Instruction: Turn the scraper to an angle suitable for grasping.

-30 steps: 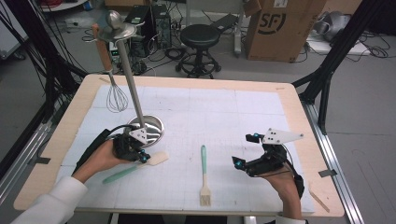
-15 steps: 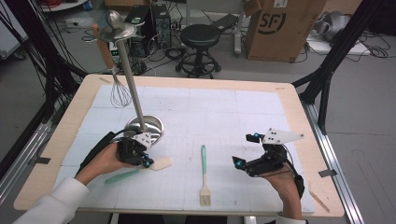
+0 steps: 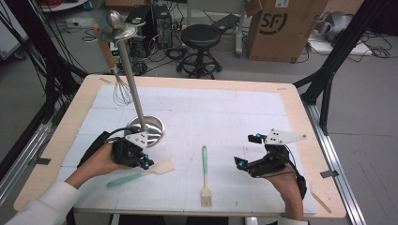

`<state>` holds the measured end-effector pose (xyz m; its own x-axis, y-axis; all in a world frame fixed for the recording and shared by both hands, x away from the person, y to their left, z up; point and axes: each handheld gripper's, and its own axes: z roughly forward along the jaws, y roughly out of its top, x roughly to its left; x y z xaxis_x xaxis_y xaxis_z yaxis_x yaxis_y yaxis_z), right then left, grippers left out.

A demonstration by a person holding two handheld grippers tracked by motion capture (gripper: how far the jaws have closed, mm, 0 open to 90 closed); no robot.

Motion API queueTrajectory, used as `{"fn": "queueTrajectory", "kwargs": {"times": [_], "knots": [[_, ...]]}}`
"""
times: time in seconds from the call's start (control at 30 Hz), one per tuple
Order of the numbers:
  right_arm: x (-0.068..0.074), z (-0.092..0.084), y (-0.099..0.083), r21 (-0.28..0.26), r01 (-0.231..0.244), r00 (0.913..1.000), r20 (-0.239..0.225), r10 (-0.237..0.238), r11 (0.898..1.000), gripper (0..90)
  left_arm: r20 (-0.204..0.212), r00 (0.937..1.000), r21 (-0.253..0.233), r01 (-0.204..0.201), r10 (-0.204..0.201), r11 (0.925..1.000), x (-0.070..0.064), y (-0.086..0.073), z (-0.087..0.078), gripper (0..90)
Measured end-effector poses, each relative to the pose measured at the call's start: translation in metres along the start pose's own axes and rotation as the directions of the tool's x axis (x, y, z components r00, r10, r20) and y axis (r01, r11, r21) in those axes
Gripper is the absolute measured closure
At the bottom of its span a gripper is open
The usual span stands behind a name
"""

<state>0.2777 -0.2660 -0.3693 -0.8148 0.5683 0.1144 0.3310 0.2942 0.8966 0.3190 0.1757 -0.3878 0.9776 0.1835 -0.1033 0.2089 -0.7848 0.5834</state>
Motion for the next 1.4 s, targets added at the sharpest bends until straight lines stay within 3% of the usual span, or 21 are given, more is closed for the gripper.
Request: {"fn": "queueTrajectory", "kwargs": {"times": [0.17, 0.37, 0.57, 0.73, 0.87, 1.1, 1.27, 1.4], "knots": [[0.001, 0.000, 0.001, -0.001, 0.002, 1.0000, -0.001, -0.002, 1.000, 0.0, -0.007, 0.9998, -0.049, -0.021, 0.021, 0.9986, -0.007, 0.000, -0.021, 89.9], [0.002, 0.000, 0.001, 0.000, 0.004, 1.0000, -0.002, -0.004, 1.000, 0.0, -0.049, 0.9972, -0.069, -0.060, 0.057, 0.9958, -0.016, -0.003, -0.046, 89.9], [0.002, 0.000, 0.001, 0.003, 0.000, 1.0000, -0.001, 0.000, 1.000, 0.0, -0.083, 0.9942, -0.104, -0.076, 0.068, 0.9917, -0.019, -0.003, -0.075, 89.9], [0.002, 0.000, 0.001, 0.000, 0.005, 1.0000, 0.001, -0.005, 1.000, 0.0, -0.092, 0.9930, -0.130, -0.086, 0.074, 0.9878, -0.022, -0.007, -0.087, 89.9], [0.002, 0.000, 0.001, 0.005, 0.000, 1.0000, 0.001, 0.000, 1.000, 0.0, -0.078, 0.9935, -0.119, -0.091, 0.082, 0.9887, -0.024, -0.013, -0.088, 89.9], [0.002, 0.000, 0.001, 0.005, 0.000, 1.0000, 0.002, 0.000, 1.000, 0.0, -0.029, 0.9920, -0.075, -0.124, 0.122, 0.9894, -0.028, -0.025, -0.076, 89.9], [0.002, 0.001, 0.001, 0.006, 0.003, 1.0000, 0.002, -0.003, 1.000, 0.0, -0.023, 0.9913, -0.032, -0.131, 0.130, 0.9909, -0.031, -0.030, -0.068, 89.9], [0.002, 0.000, 0.001, 0.006, -0.002, 1.0000, 0.002, 0.002, 1.000, 0.0, -0.002, 0.9867, 0.019, -0.162, 0.163, 0.9865, -0.034, -0.033, -0.059, 89.8]]}}
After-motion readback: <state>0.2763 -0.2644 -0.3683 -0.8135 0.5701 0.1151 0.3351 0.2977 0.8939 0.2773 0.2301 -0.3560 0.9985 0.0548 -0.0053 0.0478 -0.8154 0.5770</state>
